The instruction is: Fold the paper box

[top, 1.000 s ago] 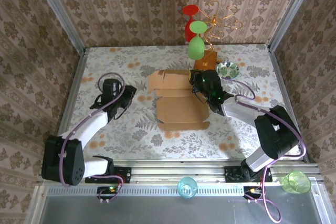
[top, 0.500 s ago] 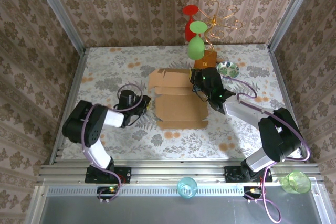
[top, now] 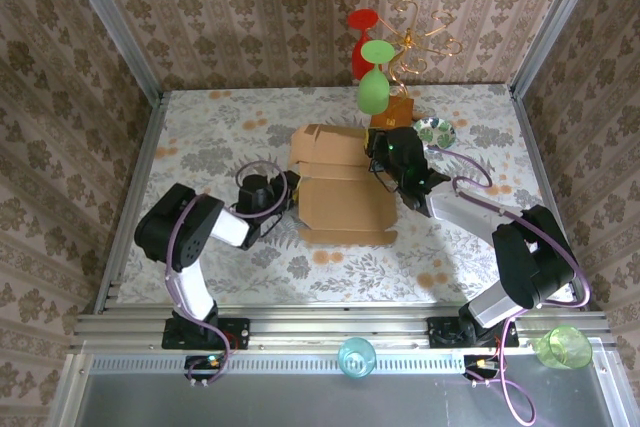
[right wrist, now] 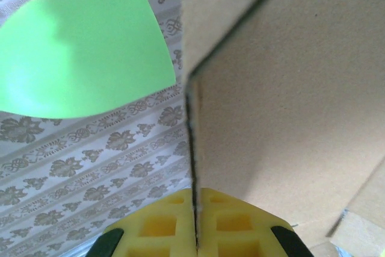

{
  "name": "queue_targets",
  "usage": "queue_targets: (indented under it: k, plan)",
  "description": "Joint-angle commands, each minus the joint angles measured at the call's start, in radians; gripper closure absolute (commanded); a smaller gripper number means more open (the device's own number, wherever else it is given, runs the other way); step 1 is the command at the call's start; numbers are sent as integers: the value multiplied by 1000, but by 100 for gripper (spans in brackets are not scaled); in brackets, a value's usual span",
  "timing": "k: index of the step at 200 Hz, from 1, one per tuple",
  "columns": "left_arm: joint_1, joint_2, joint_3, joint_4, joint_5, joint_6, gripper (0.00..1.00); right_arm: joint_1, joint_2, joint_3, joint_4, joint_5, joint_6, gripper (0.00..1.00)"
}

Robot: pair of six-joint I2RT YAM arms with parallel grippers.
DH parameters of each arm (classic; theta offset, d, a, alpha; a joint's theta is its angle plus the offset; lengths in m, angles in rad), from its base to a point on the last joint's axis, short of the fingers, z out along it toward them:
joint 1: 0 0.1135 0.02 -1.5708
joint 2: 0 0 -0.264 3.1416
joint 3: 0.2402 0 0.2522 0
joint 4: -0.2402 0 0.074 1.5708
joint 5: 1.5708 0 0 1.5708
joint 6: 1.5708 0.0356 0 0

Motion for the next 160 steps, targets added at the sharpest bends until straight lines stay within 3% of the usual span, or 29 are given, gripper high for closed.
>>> queue_targets:
  k: [1,56,102,136,160]
  plan:
    - [-31,-71,22,-44,-29,55,60,8,5,-1,1,17,8,100]
    - [-59,-192,67,-280,-78,215,53,10,5,-19,13,12,4,100]
    - [-71,-170,49,-285,-58,267,53,8,14,-28,47,11,-9,100]
    - [-43,-210,7,-326,-46,299,53,6,18,-40,74,3,-42,100]
    - [-14,-296,-13,-455,-28,333,50,-2,33,-51,140,-13,-111,100]
